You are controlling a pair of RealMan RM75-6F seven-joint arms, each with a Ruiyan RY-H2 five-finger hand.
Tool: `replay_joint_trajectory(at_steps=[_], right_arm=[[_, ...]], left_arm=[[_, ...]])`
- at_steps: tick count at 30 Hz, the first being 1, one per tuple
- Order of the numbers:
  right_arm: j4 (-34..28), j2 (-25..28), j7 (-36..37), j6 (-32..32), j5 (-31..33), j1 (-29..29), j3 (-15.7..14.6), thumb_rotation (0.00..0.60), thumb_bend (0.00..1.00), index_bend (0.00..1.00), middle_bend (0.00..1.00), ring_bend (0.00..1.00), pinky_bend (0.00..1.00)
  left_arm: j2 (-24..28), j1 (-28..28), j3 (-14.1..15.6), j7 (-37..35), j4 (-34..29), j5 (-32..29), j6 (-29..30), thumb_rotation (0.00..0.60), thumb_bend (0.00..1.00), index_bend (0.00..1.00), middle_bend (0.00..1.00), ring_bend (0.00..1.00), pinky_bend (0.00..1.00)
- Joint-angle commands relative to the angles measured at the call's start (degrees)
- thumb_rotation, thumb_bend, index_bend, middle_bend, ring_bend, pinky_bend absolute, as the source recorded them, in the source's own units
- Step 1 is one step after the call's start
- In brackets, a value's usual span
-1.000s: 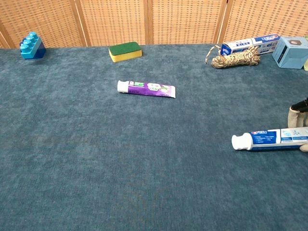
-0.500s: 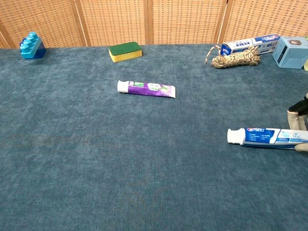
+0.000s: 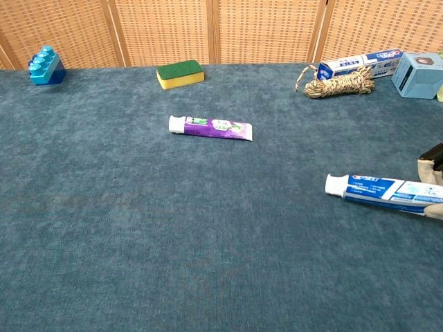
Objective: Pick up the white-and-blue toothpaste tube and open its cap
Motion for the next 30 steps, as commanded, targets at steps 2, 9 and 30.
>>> replay_joint_trajectory(at_steps=[2,9,30], right_arm=[[-0.05,2.54,7.81,-2.41,-3.88,0.67,-0.31,0.600,0.66,0.90,0.72,0.70,0.81],[-0.37,4.01,15.40,-3.54,-6.78,1.37,-0.87,0.600,0.67,0.90,0.72,0.71,0.82],[-6.19,7.63,28.41,-1.94,-14.39,4.55,-1.89,0.600,0.68,0.90,0.72,0.71,0.82]], left_arm=[[-0.20,-0.35,-0.16,0.45,-0.33,-0.05,-0.30,0.600,0.24,0.26,0.12,0.14,0.23],[-0.86,-0.85,-0.15,1.07,-0.63,-0.40,-1.05,0.600,0.24,0.26,0.13,0.15,0.25],[-2.88,-11.46,-0.35,-4.49,-6.62,-3.14,-19.52,0.600,0.24,0.23,0.21,0.26,0.28]])
